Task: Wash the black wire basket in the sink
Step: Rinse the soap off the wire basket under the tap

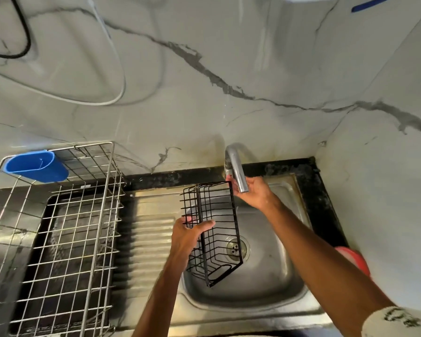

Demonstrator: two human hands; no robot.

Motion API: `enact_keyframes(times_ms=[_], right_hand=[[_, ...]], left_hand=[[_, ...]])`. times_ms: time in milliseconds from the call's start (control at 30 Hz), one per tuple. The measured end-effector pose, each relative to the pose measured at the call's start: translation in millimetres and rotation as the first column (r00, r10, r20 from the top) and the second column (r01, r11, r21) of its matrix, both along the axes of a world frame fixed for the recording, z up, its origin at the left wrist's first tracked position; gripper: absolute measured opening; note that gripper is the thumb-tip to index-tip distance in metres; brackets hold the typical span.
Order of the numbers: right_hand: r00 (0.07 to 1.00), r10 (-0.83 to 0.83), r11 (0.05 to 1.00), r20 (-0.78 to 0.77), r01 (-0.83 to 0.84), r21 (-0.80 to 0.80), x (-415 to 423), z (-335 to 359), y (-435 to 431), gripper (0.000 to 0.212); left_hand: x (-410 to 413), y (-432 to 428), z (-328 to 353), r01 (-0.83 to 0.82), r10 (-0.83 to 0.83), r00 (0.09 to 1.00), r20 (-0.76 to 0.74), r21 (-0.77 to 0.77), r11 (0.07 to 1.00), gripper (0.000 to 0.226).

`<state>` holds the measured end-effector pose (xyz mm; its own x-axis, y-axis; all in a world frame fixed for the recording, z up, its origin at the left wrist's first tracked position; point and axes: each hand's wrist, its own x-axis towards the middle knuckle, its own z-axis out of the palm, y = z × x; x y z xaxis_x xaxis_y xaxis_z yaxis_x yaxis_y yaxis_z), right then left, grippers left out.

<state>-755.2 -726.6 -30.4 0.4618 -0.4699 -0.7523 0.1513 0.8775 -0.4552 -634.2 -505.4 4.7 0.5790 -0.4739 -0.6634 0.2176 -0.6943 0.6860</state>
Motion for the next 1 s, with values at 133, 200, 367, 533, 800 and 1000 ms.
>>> enact_keyframes(times_ms=[133,200,367,533,800,1000], right_hand=[[0.948,0.269,0.925,-0.171,-0.304,-0.229,-28,10,40,0.038],[0.902,0.381,0.855,-0.204,-0.428,-0.294,-42,15,69,0.037],[0.855,0.454,0.729,-0.251,-0.518,-0.447,-53,34,126,0.045],[0.744,0.436,0.469,-0.507,-0.668,-0.578,-63,83,159,0.066],[0.684,0.264,0.471,-0.679,-0.706,-0.528,-57,82,181,0.114],[0.790,-0.032,0.503,-0.612,-0.516,-0.693,-41,82,211,0.114]], left_hand=[[-7,4,14,-0.018,0.018,1.000,-0.003,0.017,1.000,0.097],[-13,8,30,-0.048,0.046,0.997,-0.063,-0.027,0.998,0.068],[-32,9,54,-0.096,0.050,0.972,-0.230,-0.194,0.976,0.047],[-38,26,80,-0.147,0.021,0.932,-0.363,-0.324,0.935,0.044],[-41,55,112,0.111,-0.236,0.922,-0.308,-0.372,0.921,0.050],[-37,68,130,0.306,-0.389,0.905,-0.173,-0.372,0.876,0.051]])
